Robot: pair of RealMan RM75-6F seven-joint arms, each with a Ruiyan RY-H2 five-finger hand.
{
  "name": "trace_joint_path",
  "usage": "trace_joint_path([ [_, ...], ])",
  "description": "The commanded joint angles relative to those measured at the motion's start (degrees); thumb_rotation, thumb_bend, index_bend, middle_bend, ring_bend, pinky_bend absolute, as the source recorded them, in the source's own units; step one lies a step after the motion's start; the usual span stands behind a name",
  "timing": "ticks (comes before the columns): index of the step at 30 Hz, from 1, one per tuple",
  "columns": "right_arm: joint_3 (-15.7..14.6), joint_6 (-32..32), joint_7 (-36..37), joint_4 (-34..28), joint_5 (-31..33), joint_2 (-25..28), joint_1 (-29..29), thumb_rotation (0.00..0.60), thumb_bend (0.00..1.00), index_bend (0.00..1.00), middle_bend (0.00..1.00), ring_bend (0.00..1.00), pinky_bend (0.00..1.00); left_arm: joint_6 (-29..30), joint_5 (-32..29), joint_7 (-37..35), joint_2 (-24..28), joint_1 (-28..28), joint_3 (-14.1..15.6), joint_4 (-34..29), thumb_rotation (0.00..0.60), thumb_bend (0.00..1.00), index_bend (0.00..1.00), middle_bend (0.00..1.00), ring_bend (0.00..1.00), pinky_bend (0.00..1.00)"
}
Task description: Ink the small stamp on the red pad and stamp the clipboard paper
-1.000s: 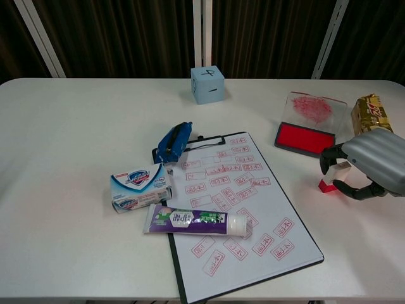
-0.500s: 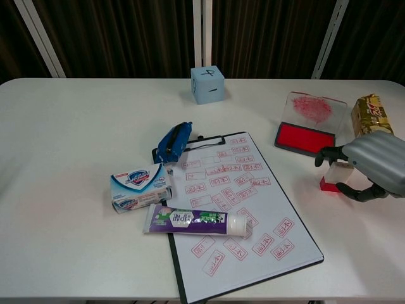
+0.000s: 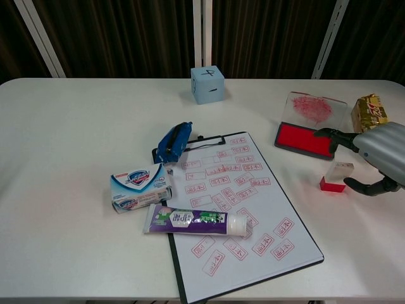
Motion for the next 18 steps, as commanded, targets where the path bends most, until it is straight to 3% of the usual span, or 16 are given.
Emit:
trace_joint_path([
  [1, -0.53, 4.42, -1.06, -6.38, -1.18, 6.01, -2.10, 0.600, 0.26, 0.10, 0.27, 0.83, 1.00, 0.23, -0.04, 0.08, 0.21, 0.14, -0.04, -0.15, 0.600, 0.00, 0.18, 0.17, 0.16, 0.25],
  [7, -2.81, 12.23, 3.08, -19.37, -1.96, 20.64, -7.44, 0.600, 0.21, 0.10, 0.27, 0.82, 1.00, 0.82, 0.00, 0.27, 0.67, 0.44, -0.11, -0.68, 0.600, 0.00, 0.18, 0.17, 0.16, 0.25],
  [8, -2.58, 14.06, 3.44, -20.32, -1.60, 22.07, -8.56, 0.600, 0.21, 0.10, 0.27, 0.78, 0.99, 0.90, 0.07, 0.32, 0.68, 0.45, -0.12, -0.79, 0.600, 0.00, 0.18, 0.17, 0.16, 0.25],
  [9, -2.38, 15.72, 3.75, -21.35, -1.07, 23.35, -9.83, 0.600, 0.21, 0.08, 0.25, 0.67, 0.94, 0.96, 0.14, 0.41, 0.70, 0.46, -0.12, -0.95, 0.600, 0.00, 0.18, 0.17, 0.16, 0.25],
  [10, -2.32, 16.35, 4.12, -22.21, -0.14, 24.31, -10.82, 0.600, 0.21, 0.06, 0.22, 0.52, 0.83, 1.03, 0.21, 0.50, 0.72, 0.46, -0.13, -1.11, 0.600, 0.00, 0.18, 0.17, 0.16, 0.25],
  [11, -2.24, 16.68, 3.99, -23.23, 1.04, 25.39, -11.78, 0.600, 0.21, 0.04, 0.16, 0.32, 0.60, 1.15, 0.31, 0.62, 0.74, 0.48, -0.13, -1.30, 0.600, 0.00, 0.18, 0.17, 0.16, 0.25],
  [12, -1.72, 17.04, 2.45, -24.41, 2.94, 26.57, -12.88, 0.600, 0.21, 0.01, 0.08, 0.12, 0.31, 1.36, 0.47, 0.79, 0.80, 0.54, -0.12, -1.54, 0.600, 0.00, 0.18, 0.17, 0.16, 0.25],
  [13, -0.80, 17.79, 0.98, -24.90, 4.76, 26.91, -13.77, 0.600, 0.21, 0.00, 0.02, 0.01, 0.09, 1.59, 0.62, 1.00, 0.88, 0.59, -0.14, -1.73, 0.600, 0.00, 0.18, 0.17, 0.16, 0.25],
  [14, 0.22, 18.14, 0.32, -25.68, 6.91, 26.85, -14.64, 0.600, 0.20, 0.00, 0.00, 0.00, 0.00, 1.73, 0.71, 1.27, 1.01, 0.63, -0.14, -1.98, 0.600, 0.00, 0.18, 0.17, 0.16, 0.26],
  [18, 2.34, 16.99, 0.06, -27.46, 12.61, 26.57, -16.37, 0.600, 0.17, 0.00, 0.00, 0.00, 0.00, 1.81, 0.95, 1.92, 1.37, 0.57, -0.16, -2.71, 0.600, 0.00, 0.18, 0.17, 0.16, 0.25],
])
